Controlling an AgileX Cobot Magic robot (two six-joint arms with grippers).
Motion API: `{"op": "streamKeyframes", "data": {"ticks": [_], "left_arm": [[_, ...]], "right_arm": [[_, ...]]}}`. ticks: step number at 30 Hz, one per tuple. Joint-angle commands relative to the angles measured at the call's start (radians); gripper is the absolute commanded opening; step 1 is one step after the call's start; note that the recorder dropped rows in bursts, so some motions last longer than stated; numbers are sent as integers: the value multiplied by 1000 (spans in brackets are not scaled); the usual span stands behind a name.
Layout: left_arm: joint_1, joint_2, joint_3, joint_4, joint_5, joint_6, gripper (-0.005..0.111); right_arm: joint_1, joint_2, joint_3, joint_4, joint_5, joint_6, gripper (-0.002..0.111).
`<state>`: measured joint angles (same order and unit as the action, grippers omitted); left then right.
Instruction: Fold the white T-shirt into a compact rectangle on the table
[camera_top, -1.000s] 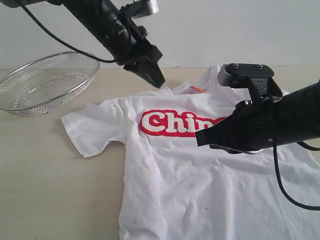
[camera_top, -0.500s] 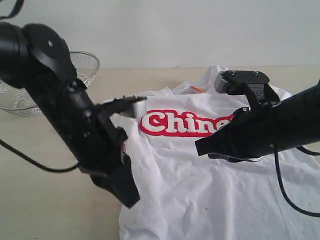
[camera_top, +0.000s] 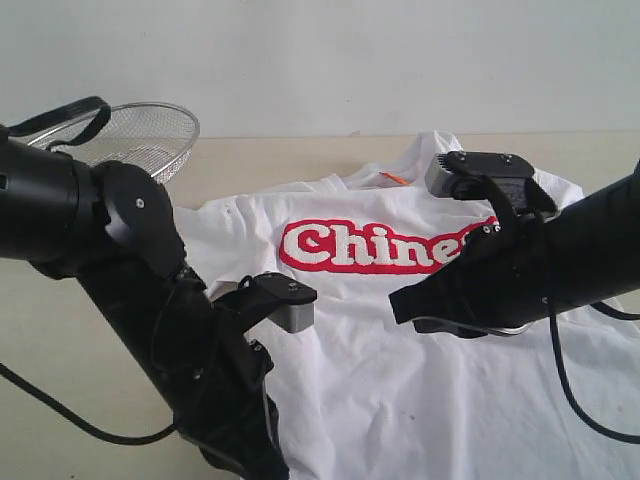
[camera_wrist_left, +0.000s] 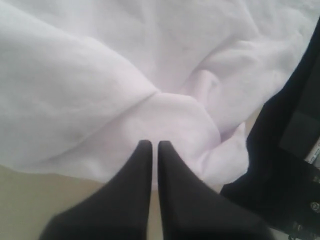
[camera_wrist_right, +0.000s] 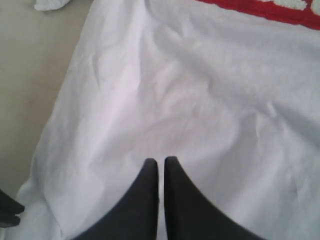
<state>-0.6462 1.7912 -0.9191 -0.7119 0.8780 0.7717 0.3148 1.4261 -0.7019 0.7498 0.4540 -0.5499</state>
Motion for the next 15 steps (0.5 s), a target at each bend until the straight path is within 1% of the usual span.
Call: {"op": "streamKeyframes", "data": {"ticks": [1,4,15], "left_arm": [[-3,21,39,2,-50,6,4],[-3,55,41,14,-71,6,4],[-3,159,41,24,-51,-24,4]], "right_arm": [[-3,-11,4,0,14,-1,0],[-3,-11,4,2,14,2,0],[-3,-11,4,2,21,-2,0]]}}
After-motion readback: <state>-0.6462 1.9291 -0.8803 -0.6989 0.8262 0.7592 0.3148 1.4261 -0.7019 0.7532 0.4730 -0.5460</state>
